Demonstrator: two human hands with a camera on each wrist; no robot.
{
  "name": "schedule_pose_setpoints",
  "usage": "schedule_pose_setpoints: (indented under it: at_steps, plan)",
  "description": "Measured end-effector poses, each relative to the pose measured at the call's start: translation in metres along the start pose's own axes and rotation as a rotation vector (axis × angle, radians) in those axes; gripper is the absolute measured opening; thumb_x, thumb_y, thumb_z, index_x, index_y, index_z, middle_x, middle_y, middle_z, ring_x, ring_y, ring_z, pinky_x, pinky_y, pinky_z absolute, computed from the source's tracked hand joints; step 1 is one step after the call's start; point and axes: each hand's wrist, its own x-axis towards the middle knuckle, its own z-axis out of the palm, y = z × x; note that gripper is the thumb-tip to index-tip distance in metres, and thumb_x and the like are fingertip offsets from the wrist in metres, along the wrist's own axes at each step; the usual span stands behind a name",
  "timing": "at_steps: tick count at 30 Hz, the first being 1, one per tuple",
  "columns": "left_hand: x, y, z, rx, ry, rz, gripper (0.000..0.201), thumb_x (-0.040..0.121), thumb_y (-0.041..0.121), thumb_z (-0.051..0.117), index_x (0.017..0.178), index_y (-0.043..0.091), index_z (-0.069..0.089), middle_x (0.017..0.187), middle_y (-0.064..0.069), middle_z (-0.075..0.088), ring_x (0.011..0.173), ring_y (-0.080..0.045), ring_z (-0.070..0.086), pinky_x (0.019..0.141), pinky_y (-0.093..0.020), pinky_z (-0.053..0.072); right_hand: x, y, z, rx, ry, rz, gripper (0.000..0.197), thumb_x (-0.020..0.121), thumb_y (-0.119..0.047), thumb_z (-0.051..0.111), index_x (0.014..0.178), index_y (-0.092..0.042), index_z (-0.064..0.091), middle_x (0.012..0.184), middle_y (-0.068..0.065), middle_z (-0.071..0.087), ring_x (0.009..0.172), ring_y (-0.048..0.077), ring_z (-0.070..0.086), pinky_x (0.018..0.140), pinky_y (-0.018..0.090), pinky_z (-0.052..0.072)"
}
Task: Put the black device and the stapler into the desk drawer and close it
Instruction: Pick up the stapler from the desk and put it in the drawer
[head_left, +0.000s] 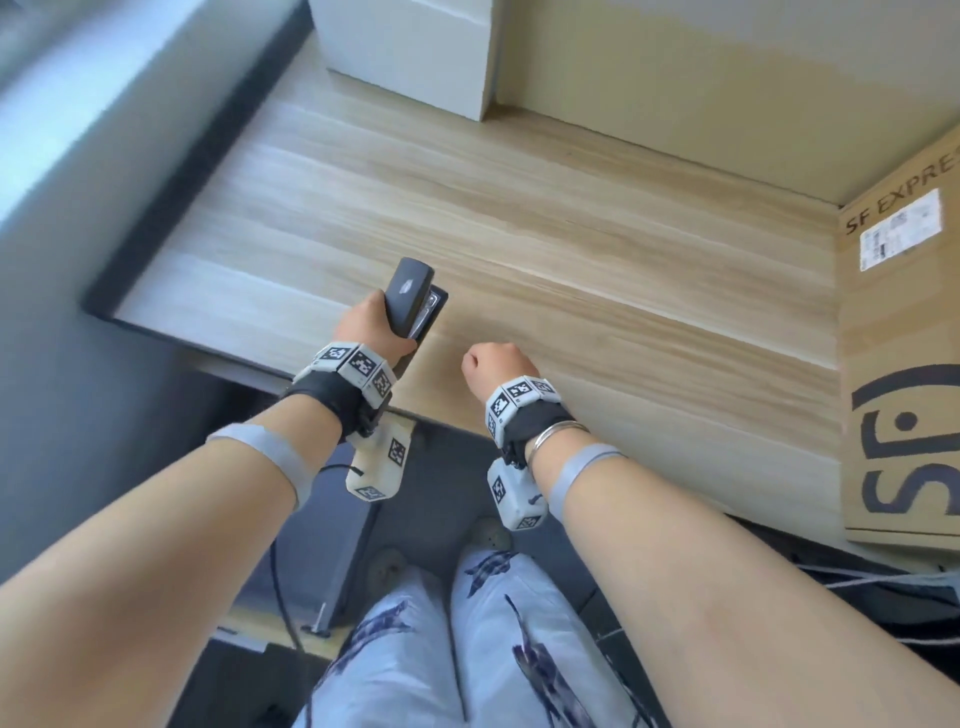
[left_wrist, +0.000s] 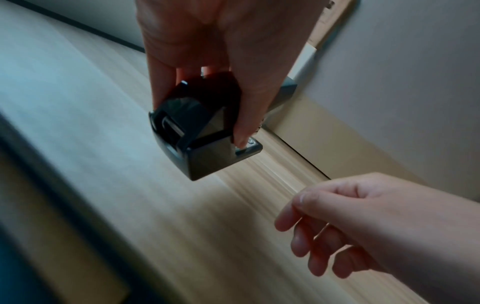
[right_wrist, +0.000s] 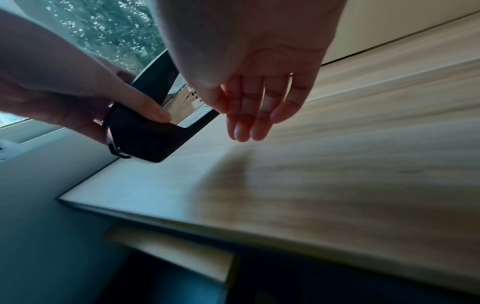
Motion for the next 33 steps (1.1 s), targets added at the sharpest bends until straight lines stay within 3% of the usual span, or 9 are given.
schedule_pose_setpoints:
  at_steps: [2,7,14,19,24,27,29,33]
  plan:
    - [-0.011,-0.035,-0.014,-0.010,0.022,-0.045,0.043,0.076,0.015,0.068,0.111,0.000,0.049,0.110,-0.022,0.065,0.102,-0.037,0.062,0.074,-0.034,0.042,-0.004,-0.028,0.019,-0.022,-0.023,-0.051,0.036,0.095,-0.019,0.036,0.105,-0.010,0.069,0.111,0.018,0.068,0.097,0.035,0.063,0.069,0.028,0.039]
    - [-0.042,-0.120,-0.036,-0.010,0.105,-0.168,0.039,0.074,0.024,0.069,0.103,0.006,0.050,0.103,-0.019,0.067,0.096,-0.036,0.063,0.067,-0.031,0.040,-0.014,-0.089,0.069,-0.080,-0.100,-0.156,0.035,0.096,-0.021,0.035,0.107,-0.009,0.067,0.114,0.020,0.067,0.101,0.037,0.063,0.071,0.029,0.037]
    - [-0.072,-0.214,-0.030,-0.106,0.123,-0.317,0.035,0.075,0.024,0.069,0.099,0.008,0.049,0.102,-0.016,0.068,0.094,-0.035,0.064,0.068,-0.030,0.041,-0.022,-0.138,0.140,-0.139,-0.236,-0.215,0.034,0.096,-0.020,0.035,0.105,-0.009,0.066,0.112,0.018,0.068,0.097,0.036,0.064,0.067,0.028,0.036]
    - [-0.070,-0.261,0.001,-0.124,0.100,-0.385,0.035,0.076,0.021,0.070,0.087,0.015,0.038,0.102,-0.016,0.067,0.092,-0.035,0.062,0.067,-0.031,0.038,-0.015,-0.140,0.182,-0.201,-0.325,-0.194,0.035,0.097,-0.019,0.034,0.106,-0.008,0.065,0.112,0.016,0.068,0.091,0.035,0.063,0.068,0.028,0.037]
    - [-0.051,-0.297,0.048,-0.091,0.004,-0.456,0.033,0.074,0.019,0.069,0.098,0.007,0.048,0.098,-0.017,0.068,0.080,-0.032,0.058,0.068,-0.031,0.043,0.001,-0.127,0.213,-0.233,-0.358,-0.131,0.034,0.097,-0.014,0.033,0.102,-0.006,0.066,0.105,0.016,0.070,0.075,0.029,0.051,0.065,0.028,0.037]
    - [-0.035,-0.310,0.072,-0.053,-0.043,-0.463,0.030,0.074,0.017,0.068,0.093,0.009,0.046,0.088,-0.016,0.065,0.089,-0.037,0.064,0.069,-0.032,0.045,0.011,-0.118,0.227,-0.235,-0.359,-0.101,0.035,0.097,-0.015,0.033,0.103,-0.006,0.066,0.105,0.016,0.070,0.076,0.028,0.050,0.065,0.027,0.036]
    - [-0.023,-0.315,0.087,-0.032,-0.064,-0.449,0.030,0.075,0.016,0.066,0.087,0.012,0.039,0.079,-0.011,0.057,0.084,-0.037,0.062,0.066,-0.031,0.040,0.018,-0.113,0.235,-0.236,-0.367,-0.087,0.036,0.098,-0.014,0.032,0.102,-0.005,0.066,0.105,0.016,0.069,0.076,0.028,0.050,0.065,0.027,0.036]
    - [-0.002,-0.322,0.110,-0.031,-0.080,-0.441,0.030,0.076,0.014,0.064,0.085,0.013,0.035,0.078,-0.010,0.054,0.073,-0.032,0.053,0.066,-0.031,0.039,0.029,-0.106,0.250,-0.225,-0.387,-0.059,0.032,0.098,-0.014,0.030,0.087,-0.009,0.059,0.088,0.014,0.061,0.074,0.029,0.051,0.065,0.028,0.037]
